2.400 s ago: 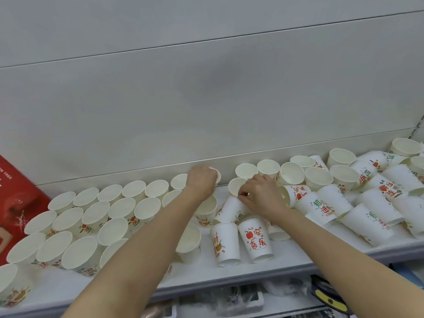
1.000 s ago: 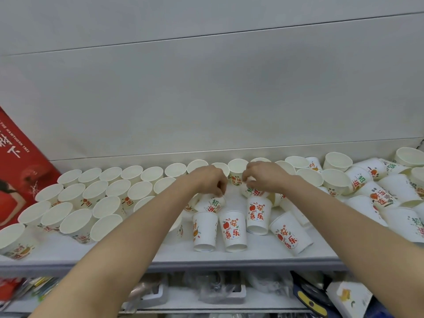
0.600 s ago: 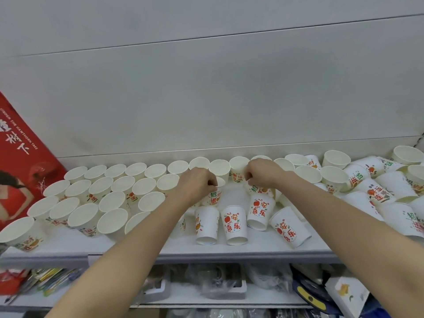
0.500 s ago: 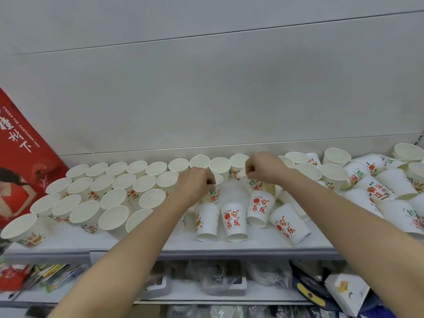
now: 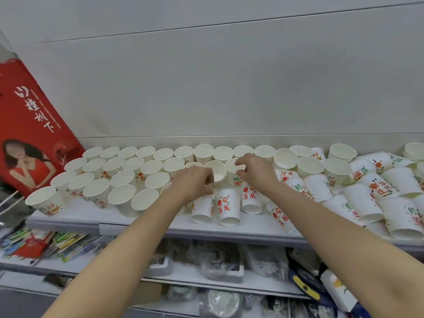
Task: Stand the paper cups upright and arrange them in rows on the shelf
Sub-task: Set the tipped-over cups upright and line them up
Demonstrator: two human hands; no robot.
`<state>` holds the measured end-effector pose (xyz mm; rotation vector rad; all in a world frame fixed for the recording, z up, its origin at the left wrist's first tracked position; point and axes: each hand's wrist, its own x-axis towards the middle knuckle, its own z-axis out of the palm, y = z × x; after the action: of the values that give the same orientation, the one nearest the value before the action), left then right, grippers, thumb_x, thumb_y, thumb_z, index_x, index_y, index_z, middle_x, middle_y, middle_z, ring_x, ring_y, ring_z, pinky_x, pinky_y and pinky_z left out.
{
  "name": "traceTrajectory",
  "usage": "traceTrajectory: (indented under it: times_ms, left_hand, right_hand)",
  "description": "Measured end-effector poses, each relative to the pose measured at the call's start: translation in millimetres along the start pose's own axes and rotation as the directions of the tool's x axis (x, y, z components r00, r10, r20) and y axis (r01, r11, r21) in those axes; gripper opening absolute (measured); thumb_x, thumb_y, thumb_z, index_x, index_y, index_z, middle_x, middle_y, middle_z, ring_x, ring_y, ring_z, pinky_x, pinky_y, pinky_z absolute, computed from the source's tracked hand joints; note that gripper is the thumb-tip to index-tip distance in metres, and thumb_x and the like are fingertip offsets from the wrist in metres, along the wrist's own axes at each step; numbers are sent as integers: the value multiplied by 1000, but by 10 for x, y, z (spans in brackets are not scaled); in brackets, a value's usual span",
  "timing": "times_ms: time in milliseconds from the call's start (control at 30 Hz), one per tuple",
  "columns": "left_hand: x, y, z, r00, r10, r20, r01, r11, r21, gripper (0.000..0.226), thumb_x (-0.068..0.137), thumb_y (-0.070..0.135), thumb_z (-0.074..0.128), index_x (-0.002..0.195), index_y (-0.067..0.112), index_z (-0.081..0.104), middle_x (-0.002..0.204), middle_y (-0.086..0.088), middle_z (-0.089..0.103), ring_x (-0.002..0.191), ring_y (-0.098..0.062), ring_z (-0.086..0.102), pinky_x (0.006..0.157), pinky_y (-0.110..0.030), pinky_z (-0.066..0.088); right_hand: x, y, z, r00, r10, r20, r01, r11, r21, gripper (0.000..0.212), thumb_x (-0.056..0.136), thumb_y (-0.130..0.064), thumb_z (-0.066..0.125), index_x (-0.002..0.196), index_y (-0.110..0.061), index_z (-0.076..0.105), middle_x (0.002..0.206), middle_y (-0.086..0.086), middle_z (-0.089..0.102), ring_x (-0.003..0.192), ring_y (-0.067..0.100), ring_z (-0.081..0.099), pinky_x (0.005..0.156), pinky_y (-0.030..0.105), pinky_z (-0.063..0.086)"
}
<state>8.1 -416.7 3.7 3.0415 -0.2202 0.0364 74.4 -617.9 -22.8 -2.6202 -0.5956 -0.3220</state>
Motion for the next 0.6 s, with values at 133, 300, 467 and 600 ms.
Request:
traceTrajectory:
  times_ms: [133, 300, 467, 600]
  left_hand:
    - [-108, -6, 29, 995, -54, 83, 49, 996, 68, 41, 79, 45, 72, 115, 30, 60, 115, 7, 65, 107, -19, 59, 79, -33, 48]
    - [-155, 10, 16, 988, -65, 139, 59, 997, 47, 29, 77, 35, 77, 102, 27, 65, 104, 5, 67, 96, -18, 61, 70, -29, 45]
    - [-265, -48, -33, 994, -110, 4, 110, 987, -117, 7, 76, 27, 75, 80, 25, 70, 82, 9, 69, 82, -13, 63, 67, -28, 52]
    - [-427, -113, 21, 986, -146, -81, 126, 969, -214, 6, 81, 30, 72, 79, 26, 68, 81, 10, 69, 79, -13, 63, 67, -30, 52]
  right_hand:
    - [-223, -64, -53, 996, -44, -78, 52, 994, 99, 12, 85, -31, 66, 92, -22, 70, 88, -7, 65, 88, 15, 54, 73, 34, 46]
    - [-463, -223, -40, 984, -147, 99, 141, 988, 64, 32, 81, -45, 67, 105, -24, 67, 101, -8, 66, 99, 15, 47, 80, 33, 43]
    - [-487, -357, 25, 972, -19, 234, 6, 998, 56, 32, 78, -44, 67, 103, -24, 67, 104, -6, 66, 98, 16, 56, 78, 37, 50]
    - [-498, -468, 20, 959, 88, 268, -128, 982, 136, 26, 81, -35, 68, 104, -23, 66, 102, -6, 66, 90, 12, 58, 79, 33, 51]
